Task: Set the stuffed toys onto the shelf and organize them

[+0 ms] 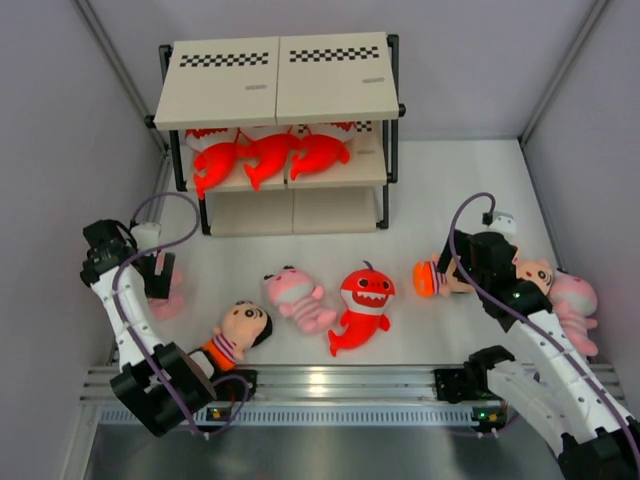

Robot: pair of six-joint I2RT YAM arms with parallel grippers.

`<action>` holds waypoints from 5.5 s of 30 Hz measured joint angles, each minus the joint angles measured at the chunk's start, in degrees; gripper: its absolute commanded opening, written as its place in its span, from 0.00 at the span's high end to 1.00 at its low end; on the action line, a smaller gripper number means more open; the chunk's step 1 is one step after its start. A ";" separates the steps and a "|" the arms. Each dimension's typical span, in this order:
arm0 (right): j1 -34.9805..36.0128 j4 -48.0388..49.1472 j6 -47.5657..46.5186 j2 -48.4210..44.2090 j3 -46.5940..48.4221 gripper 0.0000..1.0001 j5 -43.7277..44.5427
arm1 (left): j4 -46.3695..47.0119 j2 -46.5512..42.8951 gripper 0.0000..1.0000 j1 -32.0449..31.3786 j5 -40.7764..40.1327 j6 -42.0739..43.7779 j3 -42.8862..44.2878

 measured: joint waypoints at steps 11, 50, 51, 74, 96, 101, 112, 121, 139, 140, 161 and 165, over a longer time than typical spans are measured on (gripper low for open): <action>0.00 0.13 -0.90 0.94 -0.24 0.01 -1.05 | 4.70 16.87 0.51 0.04 7.02 -4.11 0.39; 54.34 34.40 -13.99 52.98 48.61 0.23 -22.10 | -15.69 -26.64 1.00 0.15 43.06 -8.00 18.78; 54.34 34.67 -13.75 53.29 48.61 0.23 -22.05 | -15.80 -26.67 1.00 0.15 44.72 -8.61 19.41; 55.04 38.95 -8.07 56.33 51.32 1.00 -23.21 | -15.82 -25.64 0.91 0.22 49.40 -14.49 26.58; 26.82 13.84 -3.10 64.24 96.91 1.00 -43.78 | -15.63 -20.15 0.02 0.20 46.47 -20.04 50.51; 17.29 7.87 -0.37 65.35 97.79 1.00 -50.14 | -15.78 -20.15 0.02 0.20 45.53 -19.58 45.44; 5.09 4.20 5.42 67.91 98.09 0.58 -59.93 | -15.89 -20.65 0.02 0.20 45.11 -18.73 41.27; -0.39 3.48 3.74 63.25 94.57 0.35 -57.13 | -15.85 -21.16 0.02 0.20 45.97 -18.60 38.97; 23.41 11.54 -26.01 48.04 80.24 0.34 -11.91 | -15.85 -21.68 0.02 0.20 44.94 -17.92 35.01; 23.61 11.67 -27.58 49.09 81.46 0.34 -10.12 | -15.87 -21.68 0.02 0.20 44.54 -17.68 34.45; 23.41 11.45 -38.10 61.51 88.24 1.00 -4.17 | -15.89 -22.51 0.02 0.20 40.11 -14.86 30.58; 21.46 11.74 -38.01 59.41 85.59 1.00 -6.84 | -15.89 -22.51 0.02 0.20 40.11 -14.64 30.29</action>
